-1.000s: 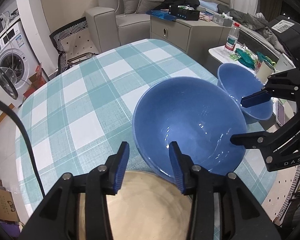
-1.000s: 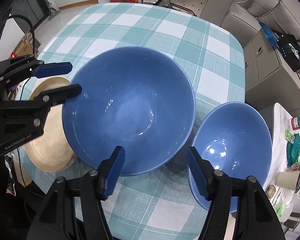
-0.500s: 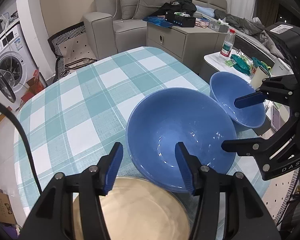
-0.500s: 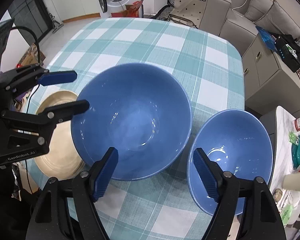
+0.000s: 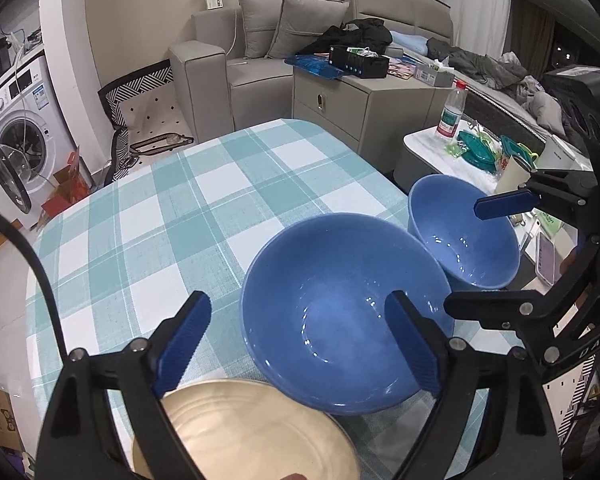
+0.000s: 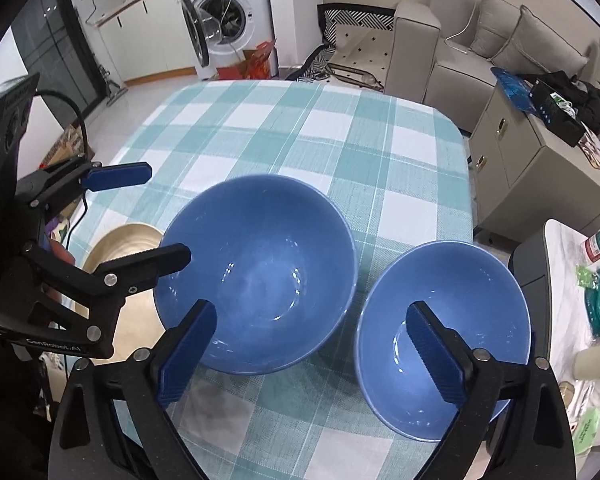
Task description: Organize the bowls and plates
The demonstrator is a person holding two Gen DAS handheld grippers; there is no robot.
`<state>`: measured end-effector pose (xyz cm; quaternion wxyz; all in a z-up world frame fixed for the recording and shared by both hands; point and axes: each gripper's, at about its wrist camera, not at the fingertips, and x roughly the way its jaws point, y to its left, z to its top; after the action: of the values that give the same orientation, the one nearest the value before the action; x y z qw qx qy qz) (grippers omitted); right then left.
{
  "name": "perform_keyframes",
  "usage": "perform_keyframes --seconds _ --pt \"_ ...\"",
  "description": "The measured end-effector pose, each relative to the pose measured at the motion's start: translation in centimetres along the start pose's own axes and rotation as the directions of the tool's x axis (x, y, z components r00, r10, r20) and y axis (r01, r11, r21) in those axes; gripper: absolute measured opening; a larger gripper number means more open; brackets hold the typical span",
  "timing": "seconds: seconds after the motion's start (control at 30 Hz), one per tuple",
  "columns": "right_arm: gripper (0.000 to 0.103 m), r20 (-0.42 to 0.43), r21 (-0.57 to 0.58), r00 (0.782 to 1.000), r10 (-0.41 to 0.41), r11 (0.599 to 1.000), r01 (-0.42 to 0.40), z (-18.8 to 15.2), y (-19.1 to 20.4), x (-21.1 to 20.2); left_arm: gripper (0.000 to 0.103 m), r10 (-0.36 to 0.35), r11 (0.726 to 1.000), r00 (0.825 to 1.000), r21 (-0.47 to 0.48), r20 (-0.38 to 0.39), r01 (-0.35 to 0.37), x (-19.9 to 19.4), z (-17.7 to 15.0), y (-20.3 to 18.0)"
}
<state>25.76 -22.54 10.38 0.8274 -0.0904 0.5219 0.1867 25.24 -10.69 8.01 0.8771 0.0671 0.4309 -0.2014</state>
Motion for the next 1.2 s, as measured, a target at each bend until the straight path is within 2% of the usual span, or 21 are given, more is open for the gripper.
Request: perform_keyframes --seconds 0.03,0.17,0.43,0.73,1.0,1.2 --pt "0.101 0.008 0.0 1.0 0.0 1.0 0.0 0.0 -0.1 -0.2 0.1 0.0 1.0 1.0 -0.006 0.006 0.0 0.0 0.1 0.0" --pt "0.102 0.037 0.016 0.999 0.007 1.0 -0.008 -0.4 -0.8 -1.0 0.103 -0.013 1.0 1.0 -0.008 0.023 0.013 0.0 0.4 -0.4" --pt "0.102 0.119 0.1 0.993 0.006 0.995 -0.018 -1.6 -3.0 -3.5 0.103 -0.024 0.999 0.999 0.026 0.04 0.023 0.0 1.2 -2.1" --pt "0.102 0.165 0.211 0.986 -0.016 0.977 -0.02 -3.6 -5.7 -5.5 0.103 -0.043 0.998 0.998 0.053 0.051 0.04 0.1 2.2 -3.8" --pt "0.102 0.19 0.297 0.981 -0.037 0.955 -0.022 -5.8 -8.4 -6.8 0.103 -0.065 0.995 0.996 0.076 0.057 0.06 0.5 3.2 -5.6" --pt "0.102 0.175 0.336 0.983 -0.056 0.942 -0.006 -7.2 -9.8 -6.9 0.103 -0.074 0.993 0.996 0.097 0.046 0.069 1.4 3.9 -6.6"
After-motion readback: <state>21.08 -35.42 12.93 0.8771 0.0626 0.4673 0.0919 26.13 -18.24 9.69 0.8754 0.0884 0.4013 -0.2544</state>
